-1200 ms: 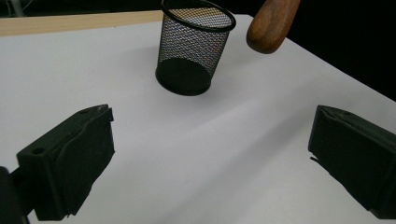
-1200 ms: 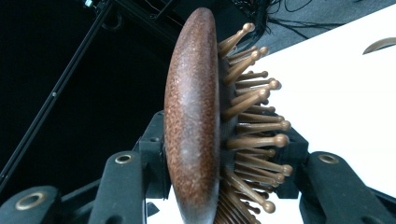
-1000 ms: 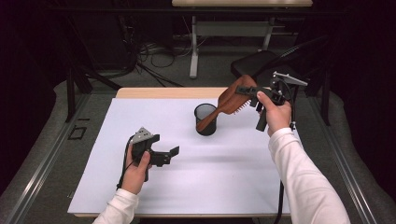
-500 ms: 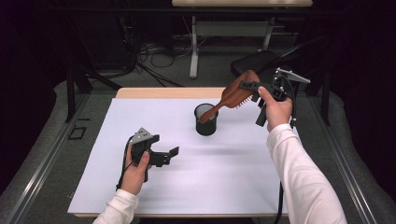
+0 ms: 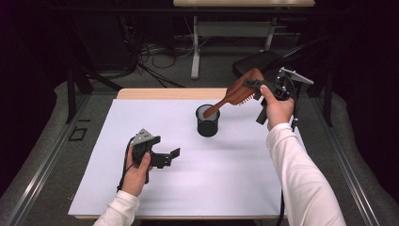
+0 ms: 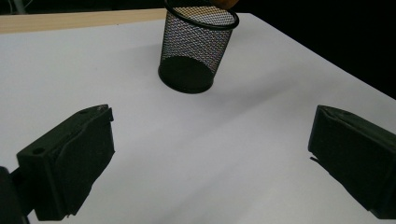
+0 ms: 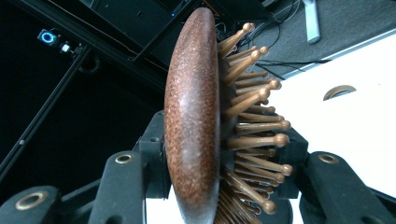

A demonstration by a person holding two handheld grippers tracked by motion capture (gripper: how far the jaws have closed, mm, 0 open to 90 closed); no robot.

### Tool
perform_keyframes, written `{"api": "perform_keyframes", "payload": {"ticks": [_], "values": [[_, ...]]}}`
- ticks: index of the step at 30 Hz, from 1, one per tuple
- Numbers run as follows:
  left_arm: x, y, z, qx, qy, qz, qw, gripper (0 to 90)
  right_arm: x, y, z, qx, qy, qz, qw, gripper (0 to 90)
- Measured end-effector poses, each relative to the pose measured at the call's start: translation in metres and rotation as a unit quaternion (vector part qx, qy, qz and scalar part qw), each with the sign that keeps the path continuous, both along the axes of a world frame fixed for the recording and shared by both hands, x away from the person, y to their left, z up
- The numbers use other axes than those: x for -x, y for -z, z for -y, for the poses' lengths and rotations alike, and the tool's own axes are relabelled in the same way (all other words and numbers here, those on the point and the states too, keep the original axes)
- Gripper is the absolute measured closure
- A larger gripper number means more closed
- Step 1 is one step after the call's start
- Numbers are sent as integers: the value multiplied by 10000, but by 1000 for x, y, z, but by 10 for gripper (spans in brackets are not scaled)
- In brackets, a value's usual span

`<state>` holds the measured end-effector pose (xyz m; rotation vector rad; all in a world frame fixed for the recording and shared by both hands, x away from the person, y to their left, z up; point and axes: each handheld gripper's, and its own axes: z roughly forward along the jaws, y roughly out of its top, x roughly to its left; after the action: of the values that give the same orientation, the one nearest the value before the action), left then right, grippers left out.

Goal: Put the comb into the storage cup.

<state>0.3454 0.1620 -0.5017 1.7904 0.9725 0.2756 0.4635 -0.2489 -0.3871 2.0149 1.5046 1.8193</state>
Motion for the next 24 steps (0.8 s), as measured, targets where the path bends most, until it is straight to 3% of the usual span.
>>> {"api": "perform_keyframes", "payload": {"ticks": [24], "values": [[0, 1, -3, 37, -62, -42, 10000, 5, -10, 9, -18, 297, 213, 34, 9993, 503]]}}
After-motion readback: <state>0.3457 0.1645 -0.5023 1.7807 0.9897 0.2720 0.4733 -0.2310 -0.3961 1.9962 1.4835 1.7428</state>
